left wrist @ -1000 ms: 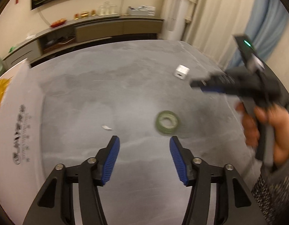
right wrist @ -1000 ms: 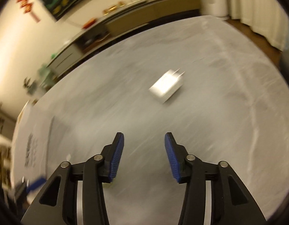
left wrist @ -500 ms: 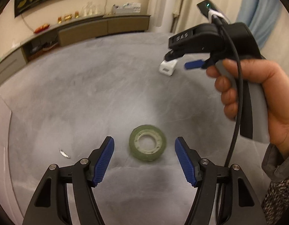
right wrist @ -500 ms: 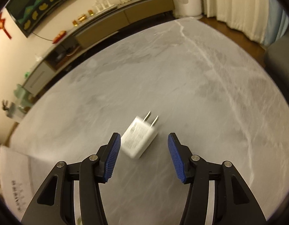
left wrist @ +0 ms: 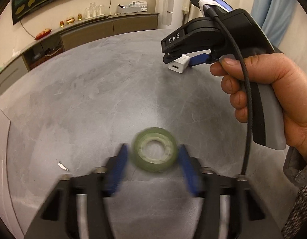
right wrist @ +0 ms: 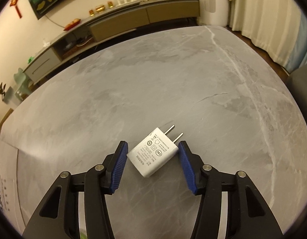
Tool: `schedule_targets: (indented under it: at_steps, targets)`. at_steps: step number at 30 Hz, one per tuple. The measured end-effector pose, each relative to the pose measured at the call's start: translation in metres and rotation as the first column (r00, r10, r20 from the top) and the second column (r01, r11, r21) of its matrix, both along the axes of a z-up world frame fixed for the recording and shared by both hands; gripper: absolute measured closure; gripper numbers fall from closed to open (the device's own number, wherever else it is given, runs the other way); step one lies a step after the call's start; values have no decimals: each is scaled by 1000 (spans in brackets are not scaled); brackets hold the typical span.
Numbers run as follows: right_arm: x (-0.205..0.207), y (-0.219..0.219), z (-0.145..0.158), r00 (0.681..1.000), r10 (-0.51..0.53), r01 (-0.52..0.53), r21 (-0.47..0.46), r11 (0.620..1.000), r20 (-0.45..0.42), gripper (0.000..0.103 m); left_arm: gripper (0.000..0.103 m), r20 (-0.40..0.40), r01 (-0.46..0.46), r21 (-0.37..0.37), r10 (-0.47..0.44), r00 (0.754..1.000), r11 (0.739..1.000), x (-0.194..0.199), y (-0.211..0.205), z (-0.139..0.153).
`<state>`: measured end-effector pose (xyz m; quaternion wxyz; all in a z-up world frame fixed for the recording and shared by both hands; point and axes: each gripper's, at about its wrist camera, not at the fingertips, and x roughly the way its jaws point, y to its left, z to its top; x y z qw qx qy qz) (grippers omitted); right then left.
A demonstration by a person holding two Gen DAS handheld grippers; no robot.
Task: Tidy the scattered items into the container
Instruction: 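Close the right tool on the white charger while the left tool grasps the green tape, then carry the white charger in the right tool and green tape in the left tool over the box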
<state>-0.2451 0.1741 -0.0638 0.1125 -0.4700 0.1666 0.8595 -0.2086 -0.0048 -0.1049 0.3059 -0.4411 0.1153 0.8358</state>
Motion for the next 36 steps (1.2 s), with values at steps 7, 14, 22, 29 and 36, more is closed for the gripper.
schedule_targets:
  at_steps: [7,14,22,29,36]
  targets:
    - [14,-5,9,999,51,-52,-52,997,-16,49,55,30,-19,37,18,999,999,1,-4,4]
    - [31,-17,21,995,96,-101,-157,982,-42,49,55,34,-66,62,64,997,996,-7,-21,21]
    - [54,-55,38,978,191,-205,-185,961,-88,49,55,41,-118,96,115,993,988,-7,-43,38]
    - [63,-83,43,962,254,-270,-196,943,-103,49,55,31,-145,82,142,989,986,0,-55,45]
    - [61,-103,42,949,297,-312,-193,930,-104,49,55,1,-189,69,189,982,980,-2,-74,49]
